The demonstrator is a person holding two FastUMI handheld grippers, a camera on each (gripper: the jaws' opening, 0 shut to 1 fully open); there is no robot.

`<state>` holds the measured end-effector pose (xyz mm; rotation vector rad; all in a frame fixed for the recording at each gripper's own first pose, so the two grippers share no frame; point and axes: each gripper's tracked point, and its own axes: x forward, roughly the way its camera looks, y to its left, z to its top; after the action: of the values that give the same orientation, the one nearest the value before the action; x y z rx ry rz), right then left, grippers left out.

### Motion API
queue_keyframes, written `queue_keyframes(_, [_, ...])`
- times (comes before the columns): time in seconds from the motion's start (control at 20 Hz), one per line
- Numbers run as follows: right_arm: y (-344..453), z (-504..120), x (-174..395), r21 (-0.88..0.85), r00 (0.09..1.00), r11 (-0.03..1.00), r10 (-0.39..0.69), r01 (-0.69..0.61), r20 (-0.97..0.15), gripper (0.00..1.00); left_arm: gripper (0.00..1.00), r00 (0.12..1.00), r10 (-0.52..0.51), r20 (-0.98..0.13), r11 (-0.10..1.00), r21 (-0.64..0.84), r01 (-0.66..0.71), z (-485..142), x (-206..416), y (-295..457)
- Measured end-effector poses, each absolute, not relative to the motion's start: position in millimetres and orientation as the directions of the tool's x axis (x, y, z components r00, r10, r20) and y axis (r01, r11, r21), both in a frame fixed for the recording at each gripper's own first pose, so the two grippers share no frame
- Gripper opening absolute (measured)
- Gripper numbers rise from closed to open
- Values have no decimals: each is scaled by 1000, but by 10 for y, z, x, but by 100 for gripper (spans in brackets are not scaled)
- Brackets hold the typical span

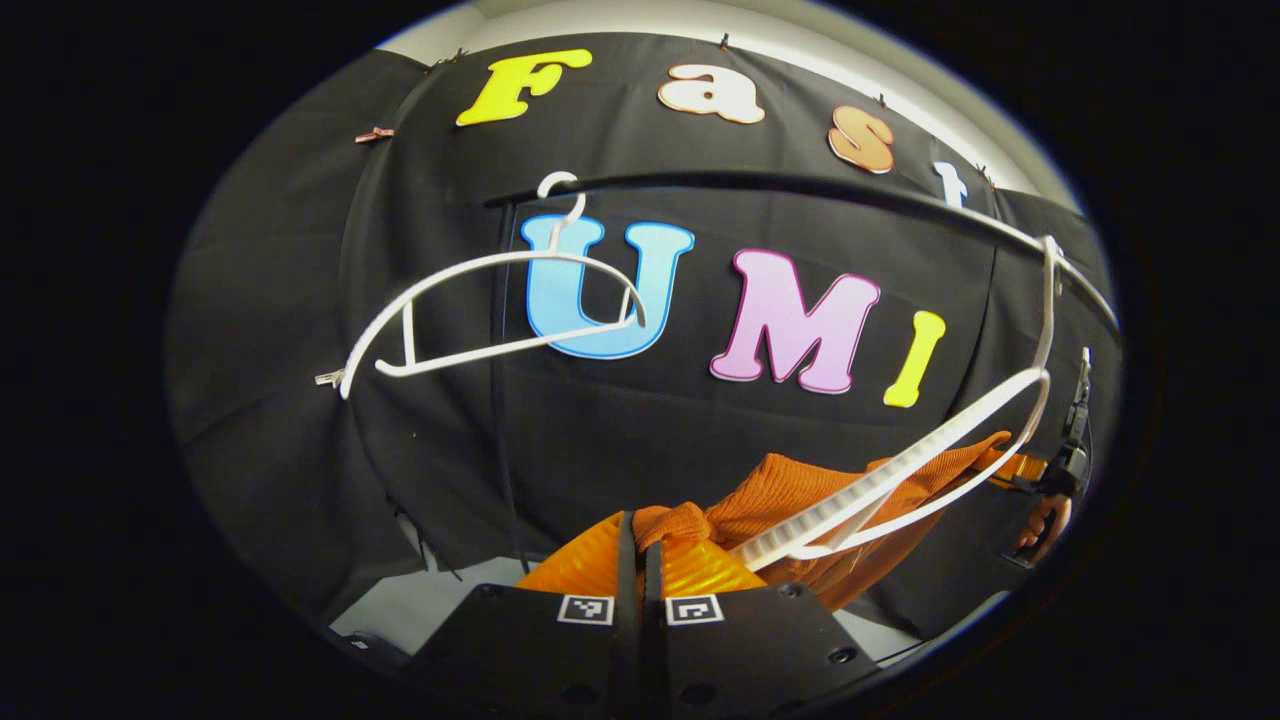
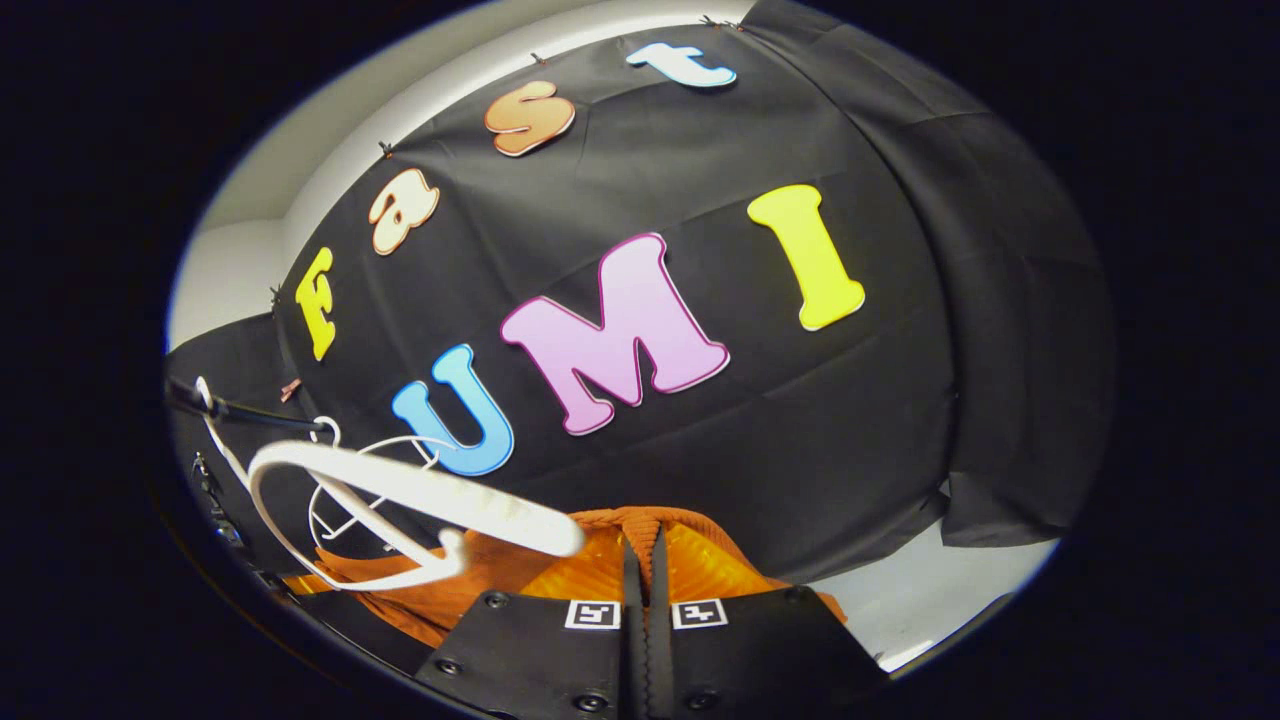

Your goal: Grasp the clothes on the hanger with both hands and then place them into the laundry hamper below.

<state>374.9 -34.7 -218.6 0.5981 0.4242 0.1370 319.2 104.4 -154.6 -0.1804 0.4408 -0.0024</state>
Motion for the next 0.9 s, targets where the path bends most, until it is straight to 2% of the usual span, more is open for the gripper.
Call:
queue_keyframes(0.3, [192, -2401, 3241, 658, 862, 746, 393, -96, -319, 4, 5, 891, -61, -450, 972, -229, -50, -2040, 2907, 929])
queue_keyframes(0.45, [502, -2348, 2903, 692, 830, 701, 482, -173, -281, 4, 5, 889, -95, -447, 972, -234, -13, -2219, 2698, 701])
queue_keyframes(0.6, [811, -2227, 2593, 696, 795, 669, 558, -263, -236, 4, 5, 896, -158, -415, 970, -234, 63, -2185, 2556, 359])
queue_keyframes(0.9, [1348, -1706, 2212, 684, 731, 601, 667, -413, -144, 4, 5, 915, -260, -309, 951, -244, 188, -1710, 2454, -190])
